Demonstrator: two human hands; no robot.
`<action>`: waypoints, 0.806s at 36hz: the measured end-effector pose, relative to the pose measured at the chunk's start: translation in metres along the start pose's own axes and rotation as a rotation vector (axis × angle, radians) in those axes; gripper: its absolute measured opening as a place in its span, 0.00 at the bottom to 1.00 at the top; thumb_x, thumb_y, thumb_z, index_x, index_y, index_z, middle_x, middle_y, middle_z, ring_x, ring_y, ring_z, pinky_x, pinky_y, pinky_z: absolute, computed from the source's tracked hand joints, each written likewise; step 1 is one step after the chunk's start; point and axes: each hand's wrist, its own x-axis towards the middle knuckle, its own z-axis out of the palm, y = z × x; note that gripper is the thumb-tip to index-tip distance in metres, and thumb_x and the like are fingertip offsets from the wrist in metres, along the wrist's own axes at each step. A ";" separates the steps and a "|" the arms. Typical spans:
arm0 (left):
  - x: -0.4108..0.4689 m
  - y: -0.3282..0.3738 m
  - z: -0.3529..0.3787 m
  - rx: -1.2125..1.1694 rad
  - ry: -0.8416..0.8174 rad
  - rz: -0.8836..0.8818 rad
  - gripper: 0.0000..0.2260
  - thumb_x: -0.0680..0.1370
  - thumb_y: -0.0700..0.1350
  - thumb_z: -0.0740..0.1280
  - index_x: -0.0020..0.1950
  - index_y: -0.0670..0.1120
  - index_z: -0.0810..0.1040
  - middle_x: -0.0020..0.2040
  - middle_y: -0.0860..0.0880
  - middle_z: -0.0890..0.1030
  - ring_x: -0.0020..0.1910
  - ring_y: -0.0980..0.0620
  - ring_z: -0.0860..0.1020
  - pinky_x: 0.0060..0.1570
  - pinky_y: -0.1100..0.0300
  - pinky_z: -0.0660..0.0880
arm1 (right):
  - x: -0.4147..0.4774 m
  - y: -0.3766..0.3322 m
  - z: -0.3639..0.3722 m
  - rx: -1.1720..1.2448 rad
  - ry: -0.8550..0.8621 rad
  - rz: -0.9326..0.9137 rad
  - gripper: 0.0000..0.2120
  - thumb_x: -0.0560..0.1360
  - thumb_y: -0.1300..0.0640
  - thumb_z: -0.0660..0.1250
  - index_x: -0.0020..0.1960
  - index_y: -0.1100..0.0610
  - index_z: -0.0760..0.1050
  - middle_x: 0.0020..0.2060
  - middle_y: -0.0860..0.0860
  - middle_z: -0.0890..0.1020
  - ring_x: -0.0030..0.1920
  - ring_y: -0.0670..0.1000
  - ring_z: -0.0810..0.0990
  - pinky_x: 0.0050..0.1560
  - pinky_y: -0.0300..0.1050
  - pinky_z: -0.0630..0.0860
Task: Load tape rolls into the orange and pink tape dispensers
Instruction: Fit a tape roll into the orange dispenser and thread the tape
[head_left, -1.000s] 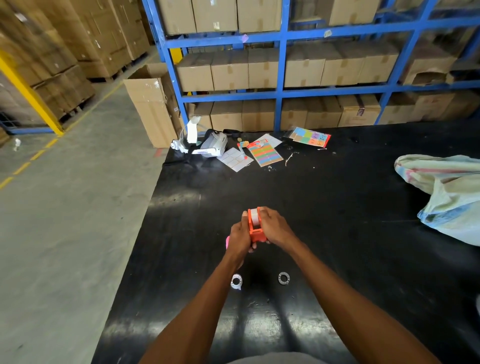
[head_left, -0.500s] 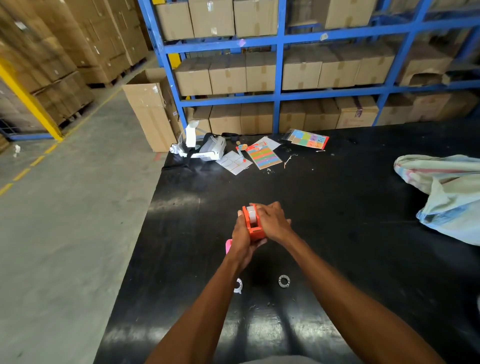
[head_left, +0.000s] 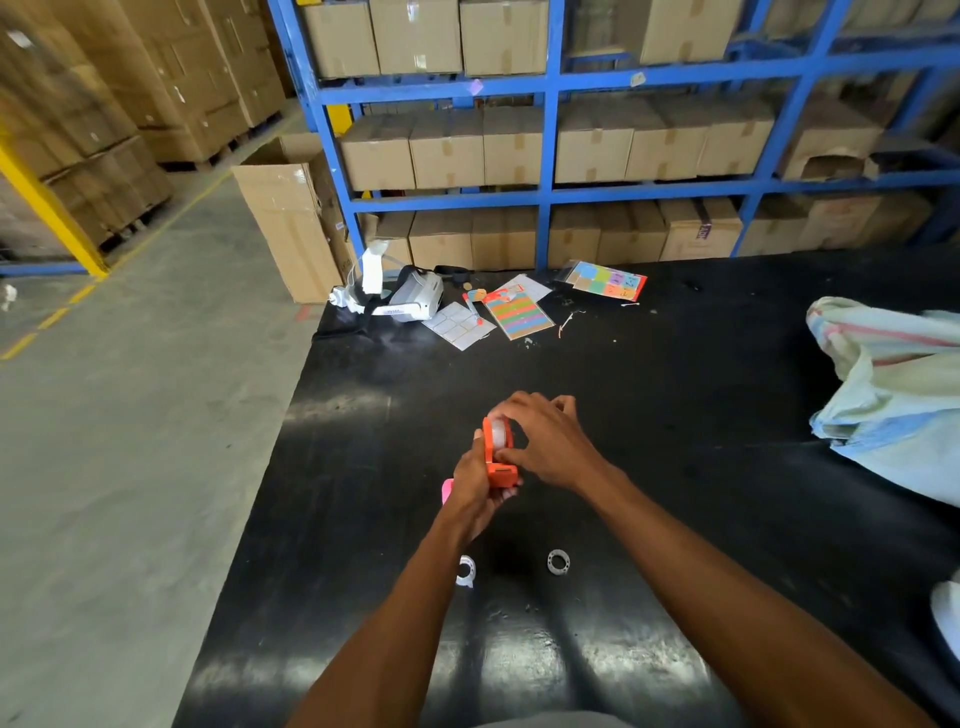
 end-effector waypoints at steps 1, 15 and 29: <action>-0.001 0.000 0.000 0.001 0.000 -0.001 0.23 0.84 0.59 0.55 0.59 0.41 0.77 0.33 0.45 0.83 0.26 0.51 0.81 0.26 0.61 0.77 | 0.001 0.000 -0.001 -0.005 -0.007 0.000 0.21 0.71 0.45 0.73 0.62 0.43 0.72 0.61 0.45 0.76 0.63 0.48 0.74 0.63 0.53 0.60; -0.003 0.005 -0.007 0.065 -0.063 0.080 0.24 0.84 0.60 0.53 0.55 0.41 0.78 0.32 0.46 0.84 0.28 0.51 0.81 0.27 0.61 0.77 | 0.010 -0.002 -0.011 0.041 -0.064 0.037 0.18 0.74 0.47 0.71 0.64 0.43 0.76 0.61 0.46 0.73 0.64 0.48 0.69 0.63 0.51 0.58; -0.002 0.005 -0.004 0.082 -0.061 0.084 0.24 0.83 0.61 0.54 0.53 0.43 0.78 0.30 0.47 0.82 0.27 0.51 0.80 0.29 0.59 0.76 | 0.010 -0.001 -0.025 0.186 -0.087 0.101 0.12 0.72 0.48 0.74 0.55 0.43 0.79 0.57 0.41 0.80 0.62 0.49 0.73 0.58 0.45 0.61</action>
